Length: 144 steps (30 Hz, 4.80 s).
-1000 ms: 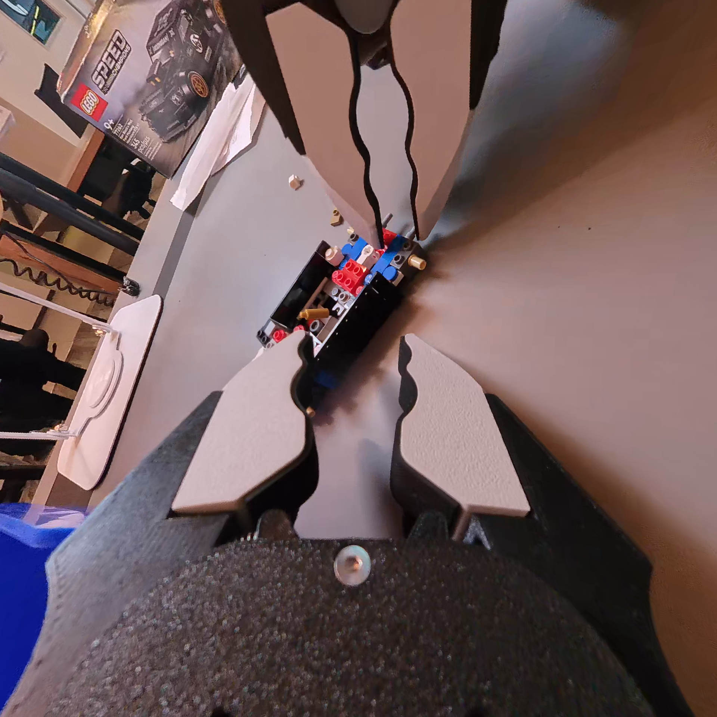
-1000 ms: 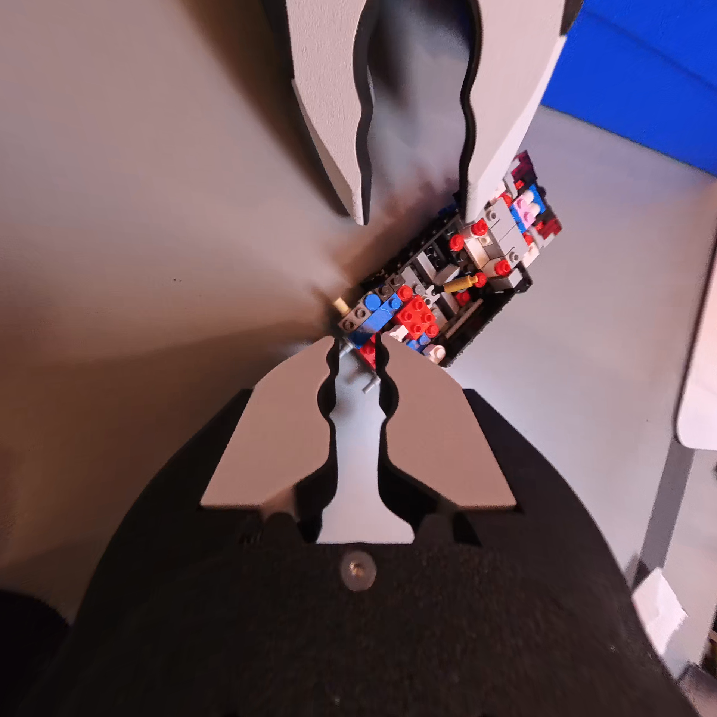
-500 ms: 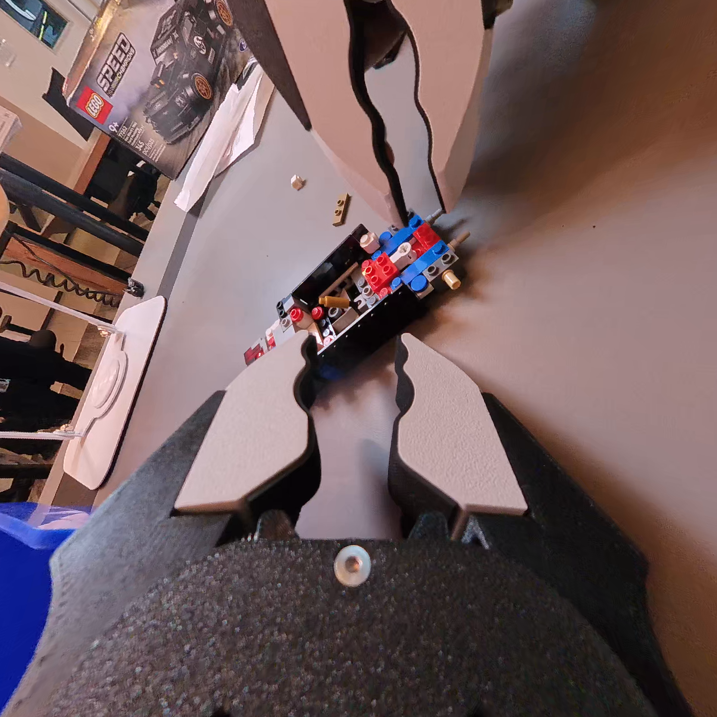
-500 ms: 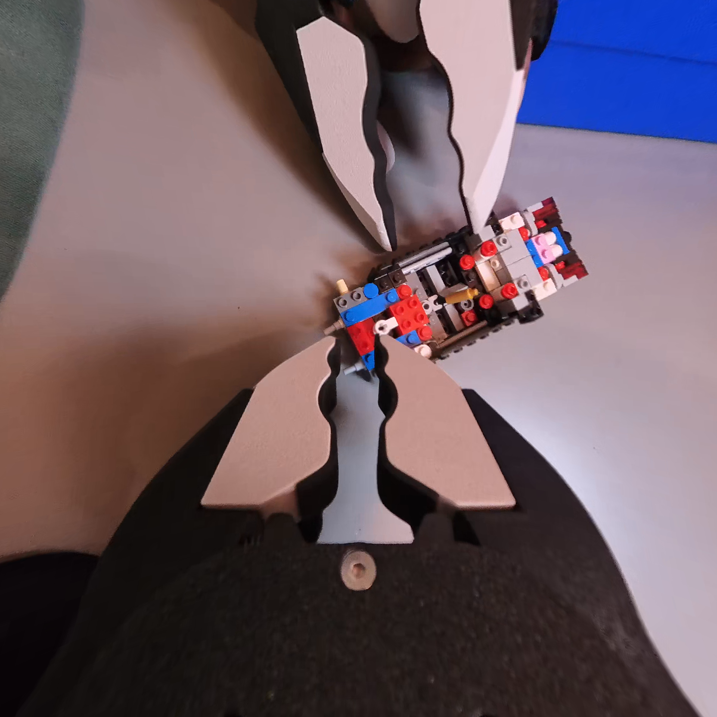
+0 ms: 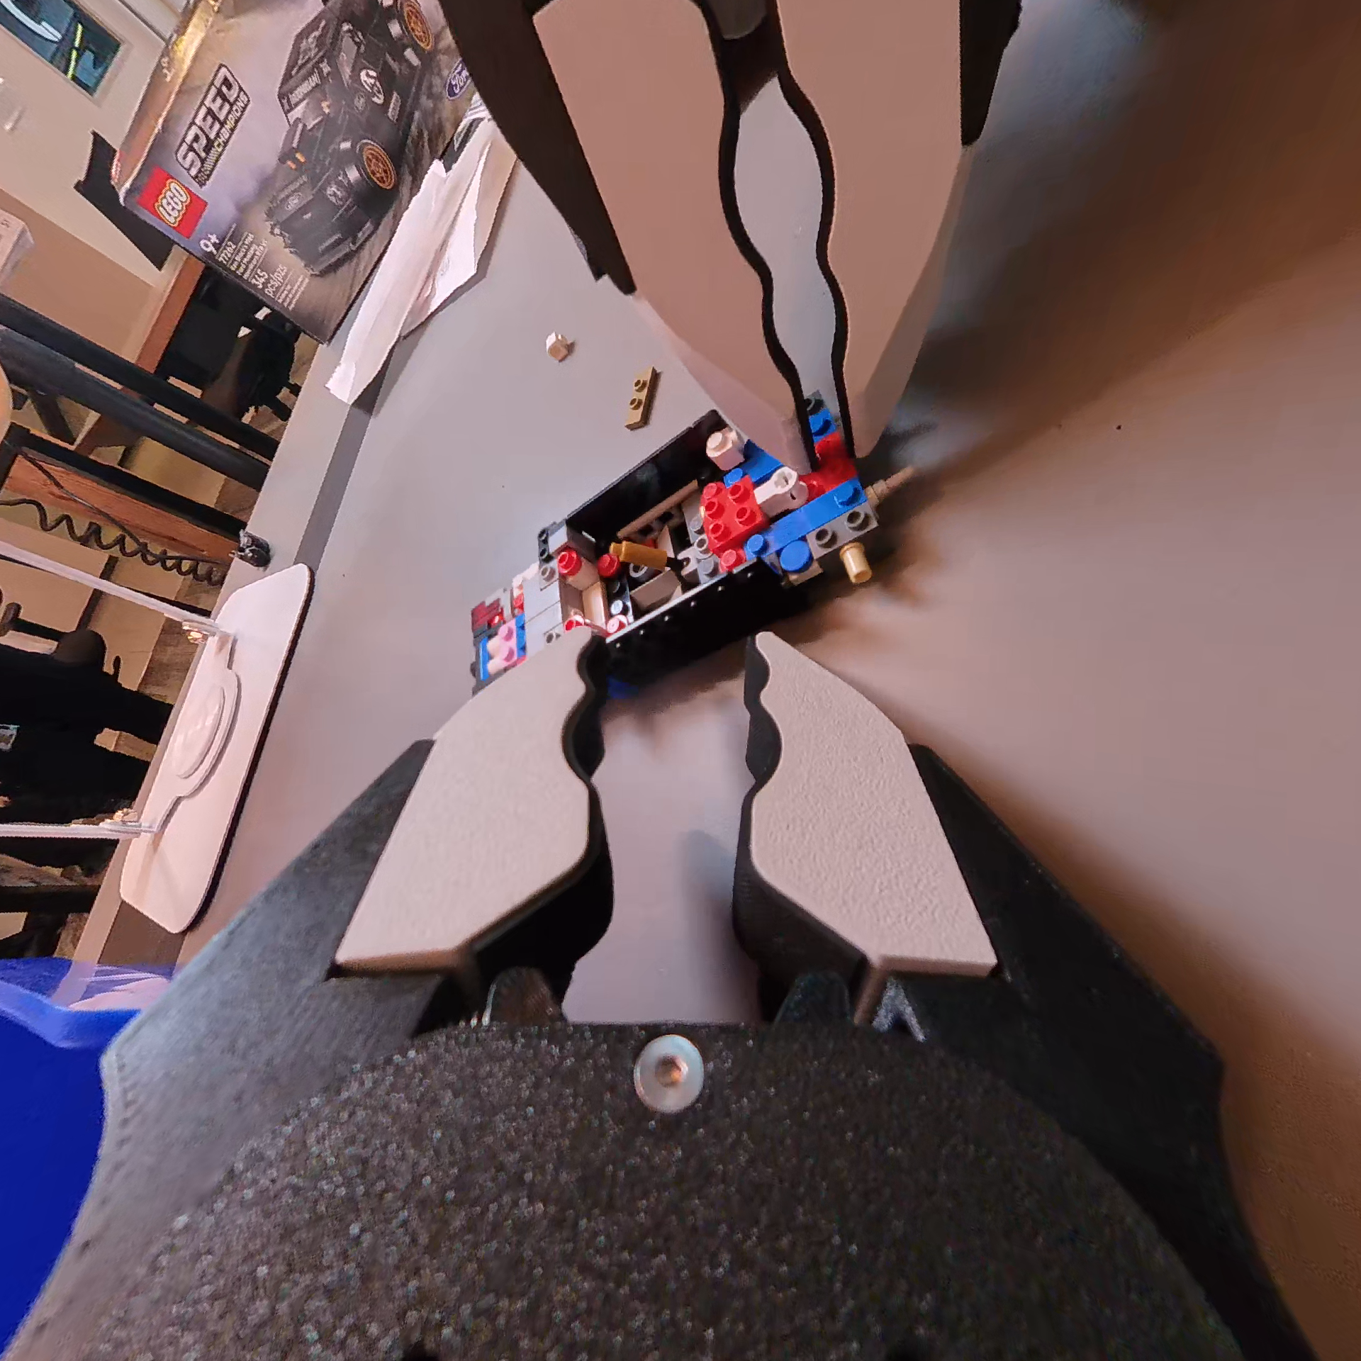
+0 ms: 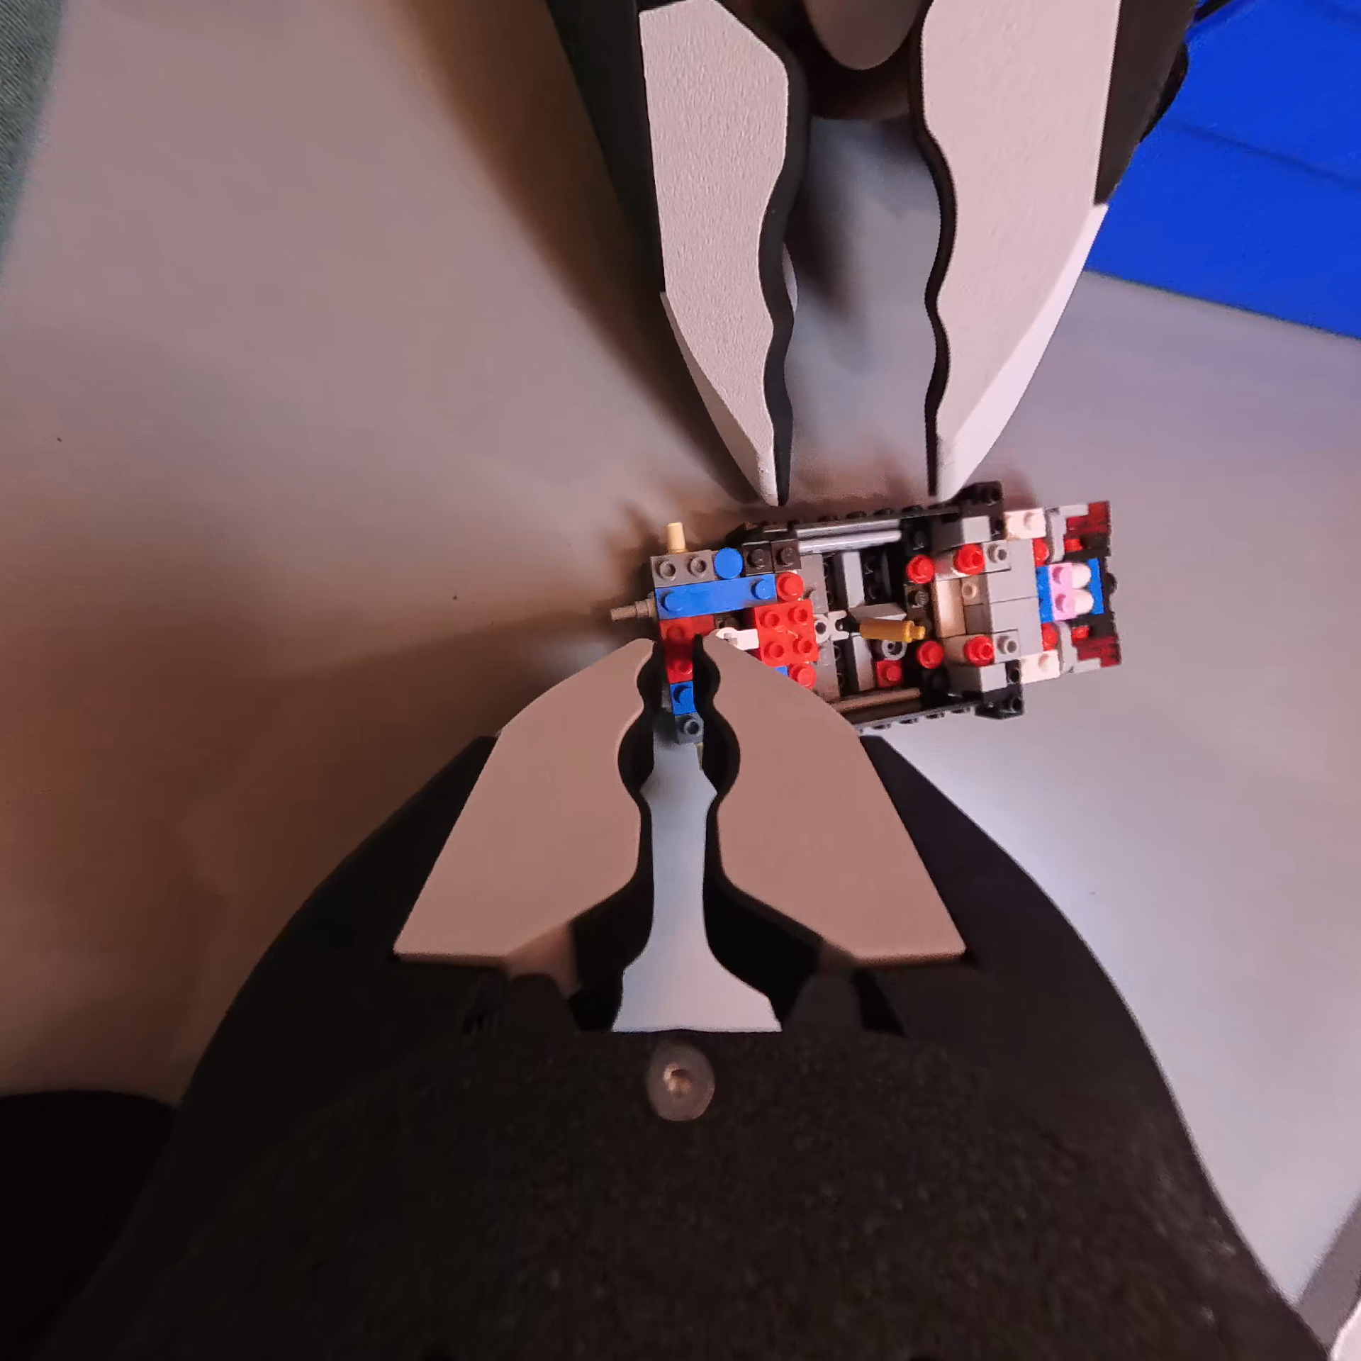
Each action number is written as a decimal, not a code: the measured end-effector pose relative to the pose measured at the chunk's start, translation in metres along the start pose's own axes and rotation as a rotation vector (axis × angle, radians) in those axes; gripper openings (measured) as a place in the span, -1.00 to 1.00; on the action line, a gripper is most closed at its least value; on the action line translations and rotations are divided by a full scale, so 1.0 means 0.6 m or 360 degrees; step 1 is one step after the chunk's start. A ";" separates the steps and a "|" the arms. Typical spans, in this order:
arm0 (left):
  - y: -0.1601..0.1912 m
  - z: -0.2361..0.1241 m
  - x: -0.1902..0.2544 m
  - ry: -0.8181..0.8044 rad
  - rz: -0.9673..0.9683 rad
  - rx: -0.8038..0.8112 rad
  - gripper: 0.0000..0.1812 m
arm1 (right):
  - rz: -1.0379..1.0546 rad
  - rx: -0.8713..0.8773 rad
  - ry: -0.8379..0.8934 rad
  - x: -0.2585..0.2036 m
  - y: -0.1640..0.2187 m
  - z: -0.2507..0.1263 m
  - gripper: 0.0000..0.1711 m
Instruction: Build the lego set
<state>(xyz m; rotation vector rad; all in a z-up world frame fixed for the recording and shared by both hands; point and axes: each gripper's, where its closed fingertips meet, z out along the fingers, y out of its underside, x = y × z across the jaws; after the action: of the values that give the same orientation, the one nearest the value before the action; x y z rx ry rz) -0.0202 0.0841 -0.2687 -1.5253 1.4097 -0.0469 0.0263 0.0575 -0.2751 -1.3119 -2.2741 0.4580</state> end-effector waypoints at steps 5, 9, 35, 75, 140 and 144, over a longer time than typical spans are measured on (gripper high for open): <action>0.000 0.000 0.000 -0.0001 0.0006 -0.0002 -0.62 | 0.0003 0.0019 0.0001 -0.002 -0.008 -0.001 -0.86; 0.000 0.000 0.001 -0.0002 0.0007 -0.0002 -0.62 | 0.0012 0.0010 0.0032 -0.004 -0.013 -0.003 -0.76; -0.026 -0.001 -0.011 -0.0175 0.0377 0.0043 -0.31 | 0.0490 0.0679 -0.0224 0.010 -0.060 -0.045 -0.93; -0.126 -0.092 -0.005 0.0415 -0.0192 0.0691 -0.68 | -0.0552 0.0384 0.0823 0.022 -0.132 -0.113 -0.81; -0.066 -0.008 0.085 0.0028 0.0978 0.0274 -0.67 | 0.0350 0.0001 0.0233 -0.025 0.045 -0.050 -0.42; -0.071 -0.012 0.080 -0.0018 0.1003 0.0300 -0.66 | 0.0666 0.0368 0.0224 0.019 -0.003 -0.074 -0.53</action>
<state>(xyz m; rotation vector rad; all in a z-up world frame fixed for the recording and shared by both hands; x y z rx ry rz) 0.0212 0.0345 -0.2644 -0.8787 1.7642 0.2082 0.0447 0.0688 -0.2349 -1.6398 -1.7701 0.7207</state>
